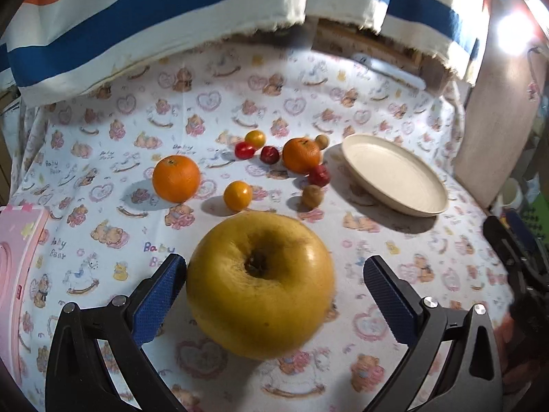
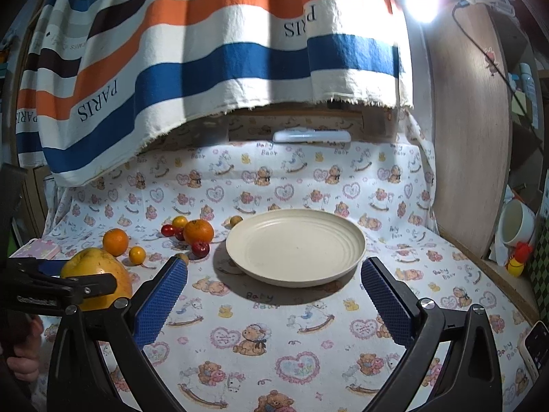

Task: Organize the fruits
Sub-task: 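Close the left tool around the large yellow pear and lift it, then carry the yellow pear toward the plate with the left tool while the right tool grasps the small brown fruit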

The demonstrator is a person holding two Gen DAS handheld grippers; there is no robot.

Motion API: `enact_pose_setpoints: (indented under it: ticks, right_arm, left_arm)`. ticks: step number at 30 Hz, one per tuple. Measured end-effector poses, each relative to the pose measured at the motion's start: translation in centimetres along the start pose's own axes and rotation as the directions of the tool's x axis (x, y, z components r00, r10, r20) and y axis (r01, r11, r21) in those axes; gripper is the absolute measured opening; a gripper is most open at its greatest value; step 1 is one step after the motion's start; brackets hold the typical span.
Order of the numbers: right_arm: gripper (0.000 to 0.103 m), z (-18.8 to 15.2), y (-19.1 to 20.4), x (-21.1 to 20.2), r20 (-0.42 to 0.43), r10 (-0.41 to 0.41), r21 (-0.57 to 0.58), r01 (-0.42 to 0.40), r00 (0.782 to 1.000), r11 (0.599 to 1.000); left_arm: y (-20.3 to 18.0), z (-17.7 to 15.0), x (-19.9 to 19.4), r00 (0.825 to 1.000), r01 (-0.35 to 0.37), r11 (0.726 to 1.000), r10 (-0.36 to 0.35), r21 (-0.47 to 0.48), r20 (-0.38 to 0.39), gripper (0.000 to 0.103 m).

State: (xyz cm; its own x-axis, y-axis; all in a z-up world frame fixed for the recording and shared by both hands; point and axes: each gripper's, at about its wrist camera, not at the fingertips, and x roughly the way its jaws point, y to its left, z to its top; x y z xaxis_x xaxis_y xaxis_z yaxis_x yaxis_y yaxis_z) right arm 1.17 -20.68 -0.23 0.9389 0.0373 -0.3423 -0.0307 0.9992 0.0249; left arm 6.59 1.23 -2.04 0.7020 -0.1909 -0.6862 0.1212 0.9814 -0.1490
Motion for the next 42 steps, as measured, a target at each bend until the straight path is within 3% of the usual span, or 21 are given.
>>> enact_pose_setpoints:
  ticks: [7,11,13,18,22,28,33,38,40,42]
  right_arm:
    - [0.102,0.0,-0.3,1.1,-0.045,0.012,0.026,-0.011,0.999,1.000]
    - [0.102,0.0,-0.4,1.3,-0.057,0.014,0.034,-0.012,0.998,0.999]
    - [0.102,0.0,-0.5,1.4,-0.057,0.016,0.031,-0.014,0.998,0.999]
    - [0.102,-0.1,-0.4,1.4,-0.057,0.015,0.030,-0.013,0.998,0.999]
    - [0.102,-0.3,-0.3,1.3,-0.050,0.013,0.038,-0.011,0.999,0.999]
    - [0.102,-0.3,-0.3,1.1,-0.049,0.013,0.041,-0.011,0.999,0.999]
    - [0.102,-0.1,-0.4,1.1,-0.054,0.029,0.052,-0.026,0.998,0.998]
    - [0.095,0.7,0.5,1.2,-0.077,0.072,0.026,-0.070,0.994,0.997]
    - [0.094,1.5,1.0,0.9,-0.064,0.107,0.024,-0.106,0.992,0.994]
    - [0.093,2.2,1.6,0.8,-0.055,0.129,0.024,-0.128,0.990,0.992]
  left_arm:
    - [0.8,-0.3,2.2,0.993,-0.025,0.999,0.019,-0.047,-0.113,0.102]
    - [0.9,-0.3,1.9,0.996,-0.032,0.998,0.028,-0.047,-0.083,0.102]
    - [0.8,-0.3,1.8,0.997,-0.030,0.999,0.027,-0.043,-0.070,0.089]
    - [0.7,-0.7,1.4,0.999,-0.036,0.999,0.035,-0.028,-0.035,0.089]
    - [0.1,-1.5,-1.0,0.997,-0.025,1.000,0.023,0.018,0.070,0.089]
    - [-0.7,-2.2,-5.0,0.960,-0.071,0.994,0.048,0.077,0.276,0.089]
    - [0.3,-2.1,-7.4,0.924,-0.070,0.996,0.047,0.046,0.379,0.089]
    - [0.7,-1.9,-9.5,0.880,-0.114,0.992,0.073,0.060,0.470,0.089]
    - [0.9,-1.5,-9.9,0.873,-0.132,0.989,0.086,0.064,0.481,0.089]
    - [1.3,-1.0,-9.9,0.877,-0.129,0.989,0.083,0.065,0.473,0.089]
